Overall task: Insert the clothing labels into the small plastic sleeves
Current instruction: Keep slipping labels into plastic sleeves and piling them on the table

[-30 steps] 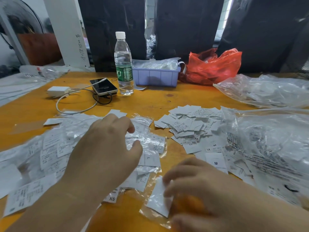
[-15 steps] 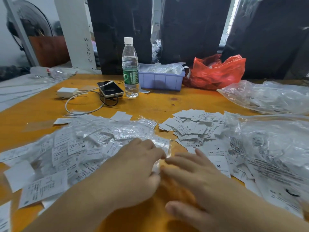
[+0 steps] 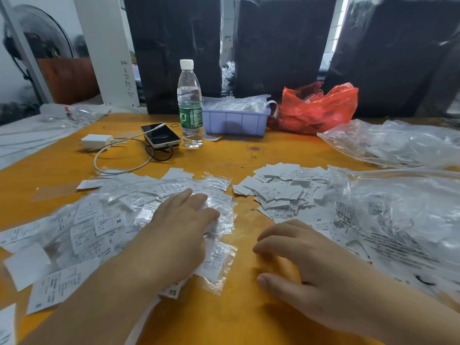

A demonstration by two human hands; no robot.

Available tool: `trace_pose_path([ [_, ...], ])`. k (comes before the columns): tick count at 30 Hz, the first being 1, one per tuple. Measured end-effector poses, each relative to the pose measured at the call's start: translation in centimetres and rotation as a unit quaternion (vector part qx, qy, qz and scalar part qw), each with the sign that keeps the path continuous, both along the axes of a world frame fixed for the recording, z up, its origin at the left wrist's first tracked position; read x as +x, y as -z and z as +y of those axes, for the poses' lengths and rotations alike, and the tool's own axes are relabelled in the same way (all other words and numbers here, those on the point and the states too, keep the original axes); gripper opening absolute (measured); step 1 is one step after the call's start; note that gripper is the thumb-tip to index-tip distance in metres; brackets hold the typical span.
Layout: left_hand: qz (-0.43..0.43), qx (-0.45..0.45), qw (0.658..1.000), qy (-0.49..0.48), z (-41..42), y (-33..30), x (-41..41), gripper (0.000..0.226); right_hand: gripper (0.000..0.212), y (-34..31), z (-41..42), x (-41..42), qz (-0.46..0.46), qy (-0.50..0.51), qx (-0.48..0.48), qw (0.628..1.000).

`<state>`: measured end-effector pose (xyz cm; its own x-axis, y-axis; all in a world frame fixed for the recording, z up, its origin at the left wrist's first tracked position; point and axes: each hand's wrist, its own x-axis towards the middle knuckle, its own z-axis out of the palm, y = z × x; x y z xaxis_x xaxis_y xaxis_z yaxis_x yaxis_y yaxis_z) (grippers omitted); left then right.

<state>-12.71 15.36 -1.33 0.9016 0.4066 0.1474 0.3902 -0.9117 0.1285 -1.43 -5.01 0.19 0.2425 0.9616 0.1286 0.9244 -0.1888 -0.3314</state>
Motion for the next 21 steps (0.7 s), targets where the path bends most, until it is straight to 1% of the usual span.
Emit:
trace_pose_path([
  [2, -0.019, -0.024, 0.999, 0.033, -0.9, -0.1, 0.1, 0.046, 0.041, -0.1, -0.1, 0.0, 0.002, 0.005, 0.008, 1.0],
  [3, -0.018, -0.05, 0.997, 0.058, -1.5, -0.1, 0.1, 0.046, 0.04, -0.2, -0.2, 0.0, 0.004, 0.008, 0.01, 1.0],
  [5, 0.016, -0.086, 0.99, 0.106, -2.8, 0.1, 0.1, 0.057, 0.037, -0.3, -0.2, -0.1, 0.004, 0.013, 0.01, 1.0],
  [6, 0.04, -0.084, 0.989, 0.118, -3.2, 0.2, 0.1, 0.059, 0.037, -0.4, -0.3, -0.1, 0.002, 0.013, 0.006, 1.0],
  [8, 0.066, -0.061, 0.989, 0.113, -3.2, 0.4, 0.2, 0.053, 0.037, -0.5, -0.3, -0.1, -0.003, 0.014, -0.011, 1.0],
  [11, 0.053, -0.029, 0.994, 0.093, -2.4, 0.4, 0.5, 0.047, 0.039, -0.6, -0.4, -0.1, -0.011, 0.018, -0.026, 0.999],
  [15, 0.039, -0.019, 0.994, 0.102, -2.1, 0.2, 0.5, 0.049, 0.042, -0.7, -0.4, 0.0, -0.034, 0.022, -0.039, 0.998],
  [16, 0.028, -0.02, 0.993, 0.112, -2.3, 0.0, 0.5, 0.047, 0.044, -0.7, -0.4, 0.0, -0.038, 0.025, -0.04, 0.998],
  [17, -0.002, -0.028, 0.991, 0.128, -2.5, -0.1, 0.5, 0.043, 0.046, -0.7, -0.4, 0.1, -0.037, 0.031, -0.044, 0.998],
  [19, -0.067, -0.063, 0.984, 0.154, -3.1, -0.7, 0.7, 0.032, 0.049, -0.9, -0.5, 0.2, -0.042, 0.039, -0.048, 0.997],
  [21, -0.146, -0.086, 0.972, 0.161, -3.5, -1.6, 0.7, 0.028, 0.048, -0.9, -0.4, 0.2, -0.048, 0.042, -0.049, 0.997],
])
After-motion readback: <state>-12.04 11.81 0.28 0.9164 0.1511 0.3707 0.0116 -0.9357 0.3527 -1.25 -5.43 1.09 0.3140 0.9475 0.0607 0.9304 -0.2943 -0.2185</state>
